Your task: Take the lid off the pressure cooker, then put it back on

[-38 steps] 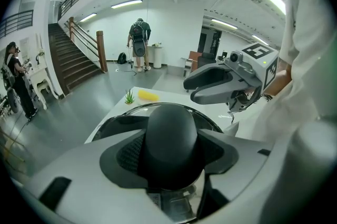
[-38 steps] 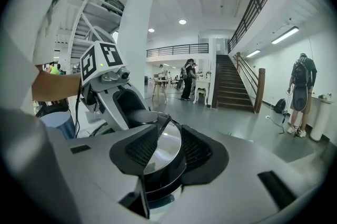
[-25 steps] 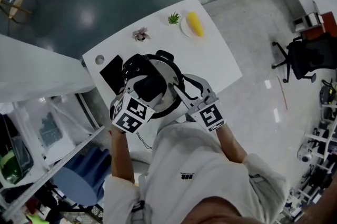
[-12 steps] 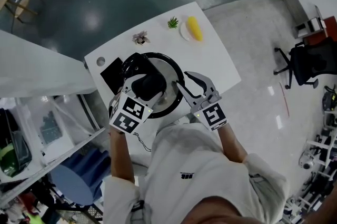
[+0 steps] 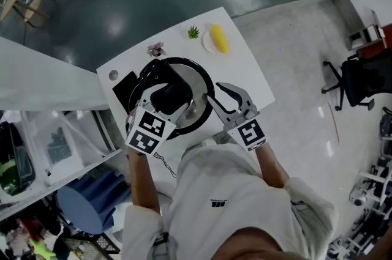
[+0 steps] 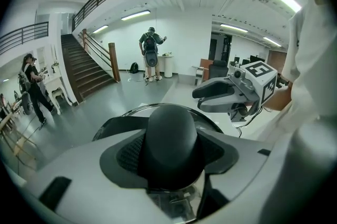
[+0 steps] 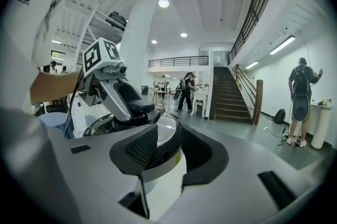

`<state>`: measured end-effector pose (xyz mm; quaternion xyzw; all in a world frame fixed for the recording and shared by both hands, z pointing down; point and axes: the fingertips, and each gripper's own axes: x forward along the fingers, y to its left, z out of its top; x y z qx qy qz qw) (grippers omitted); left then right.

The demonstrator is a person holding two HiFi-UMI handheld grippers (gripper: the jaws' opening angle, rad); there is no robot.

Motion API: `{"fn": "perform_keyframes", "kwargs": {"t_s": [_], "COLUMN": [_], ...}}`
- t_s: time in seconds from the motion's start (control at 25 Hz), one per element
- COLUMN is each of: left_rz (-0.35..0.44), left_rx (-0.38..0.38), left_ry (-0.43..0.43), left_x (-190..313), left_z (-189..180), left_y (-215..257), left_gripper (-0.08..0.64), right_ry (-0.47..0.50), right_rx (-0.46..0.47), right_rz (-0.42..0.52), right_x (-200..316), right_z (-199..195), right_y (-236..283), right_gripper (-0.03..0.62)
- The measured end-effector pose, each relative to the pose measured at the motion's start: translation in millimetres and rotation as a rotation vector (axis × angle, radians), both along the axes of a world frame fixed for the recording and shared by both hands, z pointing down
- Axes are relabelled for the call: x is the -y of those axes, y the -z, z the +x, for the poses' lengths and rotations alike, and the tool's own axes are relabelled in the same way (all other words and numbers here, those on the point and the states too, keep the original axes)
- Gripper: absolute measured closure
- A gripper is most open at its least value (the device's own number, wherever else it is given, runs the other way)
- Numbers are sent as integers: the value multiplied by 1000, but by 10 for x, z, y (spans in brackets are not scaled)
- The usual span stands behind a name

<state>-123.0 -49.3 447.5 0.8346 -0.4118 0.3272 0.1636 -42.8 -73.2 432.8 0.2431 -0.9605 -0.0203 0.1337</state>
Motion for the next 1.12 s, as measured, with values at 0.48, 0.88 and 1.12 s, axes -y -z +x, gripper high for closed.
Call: {"fn": "perform_keyframes", "kwargs": {"t_s": [0.48,0.88,1.12], "left_rz": [4,-6,-16], "left_rx": [1,-16,-28], "left_ry": [4,-27,-26], "left_x": [456,764,890], "left_z": [781,1417,1711], "left_y": [-13,-213,-435], "left_gripper": [273,273,273], "right_ry": [-41,-105,-140], "right_rx": [22,4,-18], "right_rz": [-11,-28,-47], "right_x": [385,625,724], "right_z": [832,1460,1741], "right_y": [-15,-173,-321], "right_gripper": [451,451,451]}}
